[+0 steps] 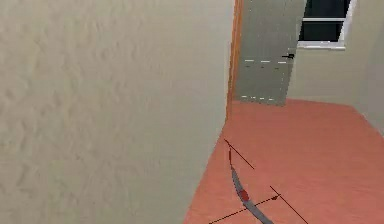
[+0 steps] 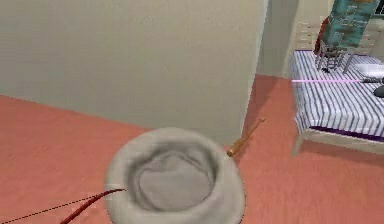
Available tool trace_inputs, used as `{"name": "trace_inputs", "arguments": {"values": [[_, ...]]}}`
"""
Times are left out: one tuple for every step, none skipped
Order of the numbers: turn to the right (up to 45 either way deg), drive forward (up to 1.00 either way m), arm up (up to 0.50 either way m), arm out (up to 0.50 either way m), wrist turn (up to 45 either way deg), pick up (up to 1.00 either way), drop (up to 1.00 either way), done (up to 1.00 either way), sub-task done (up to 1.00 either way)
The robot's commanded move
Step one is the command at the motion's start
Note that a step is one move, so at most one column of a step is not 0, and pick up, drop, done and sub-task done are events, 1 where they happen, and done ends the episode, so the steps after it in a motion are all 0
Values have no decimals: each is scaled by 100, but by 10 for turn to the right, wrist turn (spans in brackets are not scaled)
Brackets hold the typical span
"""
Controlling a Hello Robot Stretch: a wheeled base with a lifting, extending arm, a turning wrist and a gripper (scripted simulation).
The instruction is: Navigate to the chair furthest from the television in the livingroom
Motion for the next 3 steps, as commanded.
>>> {"name": "trace_inputs", "arguments": {"values": [[180, 0, 0, 0, 0, 0, 0, 0, 0], [0, 100, 0, 0, 0, 0, 0, 0, 0], [0, 100, 0, 0, 0, 0, 0, 0, 0]]}}
